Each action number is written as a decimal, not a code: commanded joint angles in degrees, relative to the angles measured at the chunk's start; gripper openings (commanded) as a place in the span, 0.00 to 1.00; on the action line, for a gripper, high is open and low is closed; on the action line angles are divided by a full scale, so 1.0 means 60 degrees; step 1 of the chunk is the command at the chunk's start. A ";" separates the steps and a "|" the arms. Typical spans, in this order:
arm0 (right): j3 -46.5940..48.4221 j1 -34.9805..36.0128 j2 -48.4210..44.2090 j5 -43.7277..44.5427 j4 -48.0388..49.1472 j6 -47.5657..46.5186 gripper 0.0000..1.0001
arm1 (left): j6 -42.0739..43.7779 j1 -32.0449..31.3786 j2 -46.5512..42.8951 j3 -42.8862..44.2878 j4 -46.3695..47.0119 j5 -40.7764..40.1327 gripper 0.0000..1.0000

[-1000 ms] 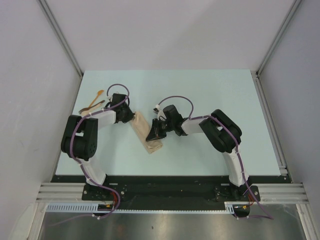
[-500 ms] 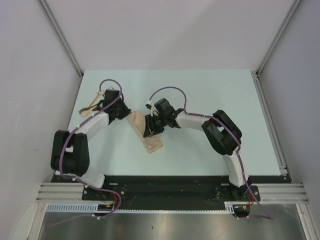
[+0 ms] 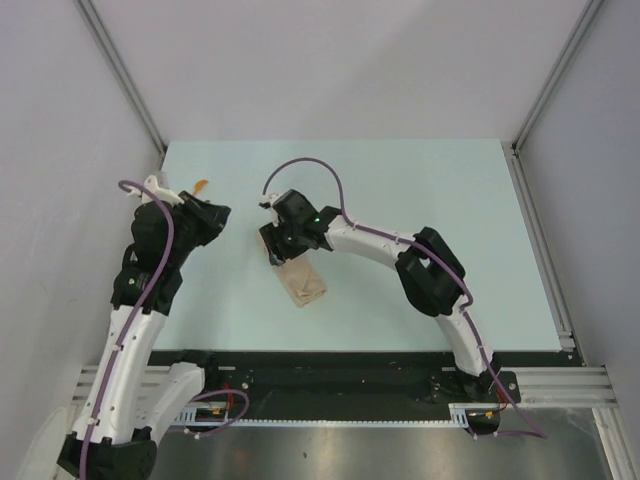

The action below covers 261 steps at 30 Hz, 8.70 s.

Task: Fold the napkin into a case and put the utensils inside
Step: Pick up the smaller rectangle-folded napkin from the center of the board, then turn over the smaller rectangle-folded napkin at the center of the board, then smooth out the smaller rectangle-folded napkin at the center of the board, then move the smaller rectangle folded napkin to the center of the board, then smooth out the smaller rectangle-folded napkin at the center of the board, then pick up the fork from the corner of the board.

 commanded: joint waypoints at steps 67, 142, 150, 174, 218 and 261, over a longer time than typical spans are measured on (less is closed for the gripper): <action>-0.1578 -0.1500 -0.1715 0.1094 0.3763 0.3751 0.00 | 0.0399 0.0141 -0.0375 -0.0490 -0.1514 -0.0475 0.28; -0.5110 -0.7787 -0.2137 -0.3820 0.3932 0.2231 0.45 | 0.1117 -0.5528 0.9751 0.2234 0.3383 0.1153 0.38; -0.7921 -0.6396 -0.3912 -0.2294 0.3649 0.1644 0.43 | 0.0796 -0.5484 0.6327 0.0890 0.2577 0.0991 0.40; -0.0669 -0.2469 0.1007 0.0829 0.1716 0.1466 0.33 | 0.1219 -0.3742 -0.0753 -0.2219 -0.0354 0.1268 0.46; -0.3179 -0.7142 0.1170 -0.6481 0.6184 0.3431 0.13 | -0.1315 -0.1821 1.1391 0.1752 0.6818 0.2995 0.08; -0.4275 -0.4873 -0.4466 -0.1268 0.0545 0.1439 0.76 | 0.3591 0.0008 0.8299 0.5529 -0.2065 -0.1802 0.58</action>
